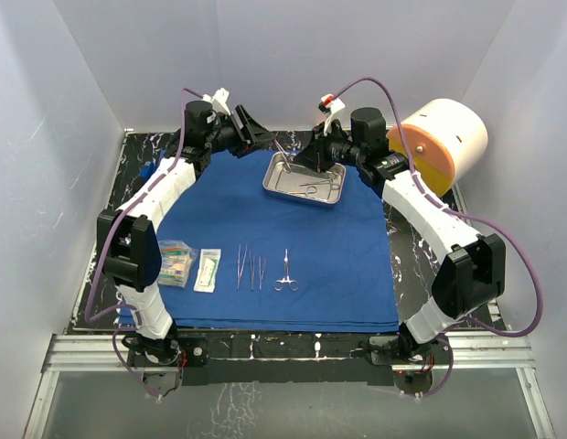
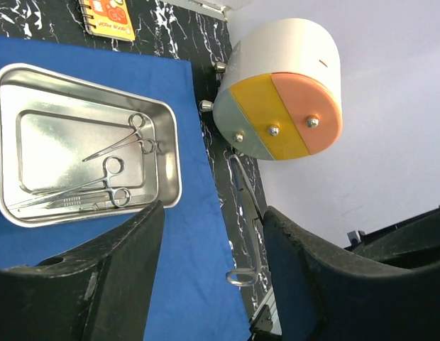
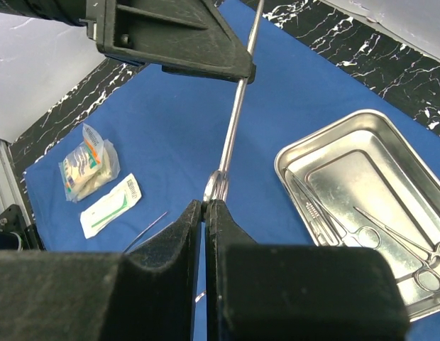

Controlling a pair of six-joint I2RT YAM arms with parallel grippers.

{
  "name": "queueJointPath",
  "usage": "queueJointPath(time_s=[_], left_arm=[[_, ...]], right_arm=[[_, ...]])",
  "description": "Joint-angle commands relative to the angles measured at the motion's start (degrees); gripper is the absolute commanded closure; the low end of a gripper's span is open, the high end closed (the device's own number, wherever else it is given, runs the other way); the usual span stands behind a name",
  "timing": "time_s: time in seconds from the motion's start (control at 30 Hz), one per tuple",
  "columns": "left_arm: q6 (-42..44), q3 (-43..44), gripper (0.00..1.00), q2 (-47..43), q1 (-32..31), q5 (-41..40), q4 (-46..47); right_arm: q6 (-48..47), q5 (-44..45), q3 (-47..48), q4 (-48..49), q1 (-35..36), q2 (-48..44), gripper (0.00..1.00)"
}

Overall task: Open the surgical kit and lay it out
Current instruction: Place the medical item in the surgical kit.

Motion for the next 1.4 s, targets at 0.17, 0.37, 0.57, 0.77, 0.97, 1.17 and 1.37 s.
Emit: queueJointPath(time_s=[0.17, 0.37, 0.57, 0.77, 0.97, 1.17, 1.37], left_arm=[[-3.50, 4.19, 0.53, 1.69, -0.48, -0.08, 0.57], [-6.80, 2.30, 0.65, 2.28, -0.45, 1.75, 4.79], [-7.13, 0.78, 0.73, 1.58, -0.54, 1.41, 5.94], [-7.09, 0.24, 0.86, 1.12, -0.60, 1.43, 6.17], [-7.18, -0.29, 1.00, 0.69, -0.61, 1.76, 6.10], [-5.61, -0.65, 1.00, -0.22, -0.60, 1.81, 4.11], [0.08, -2.87, 1.00, -2.60, -0.63, 2.14, -2.10]], right_arm=[[-1.02, 2.01, 0.83, 3.07, 1.21, -1.51, 1.00], [-1.55, 2.62, 0.28, 2.97, 1.59, -1.49, 1.00], [-2.02, 2.91, -0.43, 3.13, 1.91, -1.72, 1.00], [-2.34, 2.61, -0.83, 3.19, 2.41, -1.51, 1.00], [-2.71, 0.61, -2.48, 4.18, 2.54, -1.62, 1.00], [-4.70, -1.41, -3.59, 3.34, 2.53, -1.88, 0.93], [-10.64, -1.88, -3.86, -2.16, 2.24, -3.73, 0.47]])
